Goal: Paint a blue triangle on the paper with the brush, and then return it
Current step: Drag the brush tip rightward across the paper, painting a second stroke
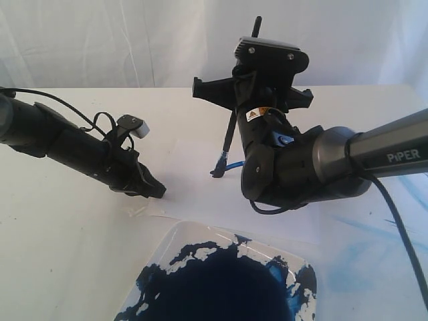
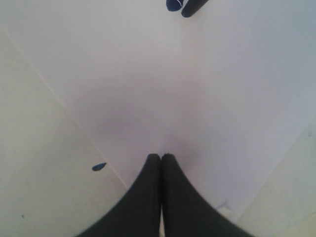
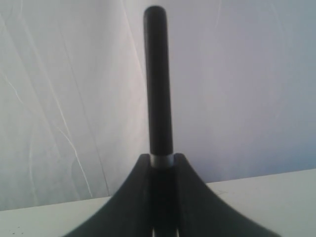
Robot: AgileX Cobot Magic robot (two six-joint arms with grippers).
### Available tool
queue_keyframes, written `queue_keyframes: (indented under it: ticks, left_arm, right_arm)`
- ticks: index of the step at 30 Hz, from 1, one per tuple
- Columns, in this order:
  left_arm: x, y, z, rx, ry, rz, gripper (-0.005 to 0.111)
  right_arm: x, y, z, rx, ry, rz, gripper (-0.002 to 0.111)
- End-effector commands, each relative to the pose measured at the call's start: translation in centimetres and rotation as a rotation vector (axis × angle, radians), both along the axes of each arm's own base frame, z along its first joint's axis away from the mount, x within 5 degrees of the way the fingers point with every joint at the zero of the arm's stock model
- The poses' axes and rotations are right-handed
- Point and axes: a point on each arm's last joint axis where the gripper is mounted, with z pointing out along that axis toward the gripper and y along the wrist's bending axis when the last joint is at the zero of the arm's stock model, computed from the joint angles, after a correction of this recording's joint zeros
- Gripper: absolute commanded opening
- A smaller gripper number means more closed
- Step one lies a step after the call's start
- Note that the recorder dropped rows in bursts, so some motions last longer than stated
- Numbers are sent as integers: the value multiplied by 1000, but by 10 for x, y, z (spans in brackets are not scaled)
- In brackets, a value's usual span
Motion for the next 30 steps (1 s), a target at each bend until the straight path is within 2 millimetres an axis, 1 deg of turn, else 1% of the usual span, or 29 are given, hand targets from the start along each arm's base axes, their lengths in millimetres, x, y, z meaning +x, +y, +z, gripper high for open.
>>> queue_keyframes:
  ticks: [1,5,7,15,21,30]
  left_arm:
    - [-2,-1,1,0,1,-4,0]
    - [-2,-1,1,0,1,-4,0]
    - [-2,-1,1,0,1,-4,0]
    - [-2,-1,1,0,1,-4,0]
    - [-2,-1,1,0,1,-4,0]
    - [-2,-1,1,0,1,-4,0]
  right_arm:
    - [0,1,1,-19,-10,-10,0]
    - [1,-3,0,1,20,-53,0]
    - [1,-6,-1,-21,45,-82,0]
    - [0,-18,6,-54,95,-185,0]
    - [-1,-25,7,-73,135,-248,0]
    - [-3,-31,10,-84,161,-301,0]
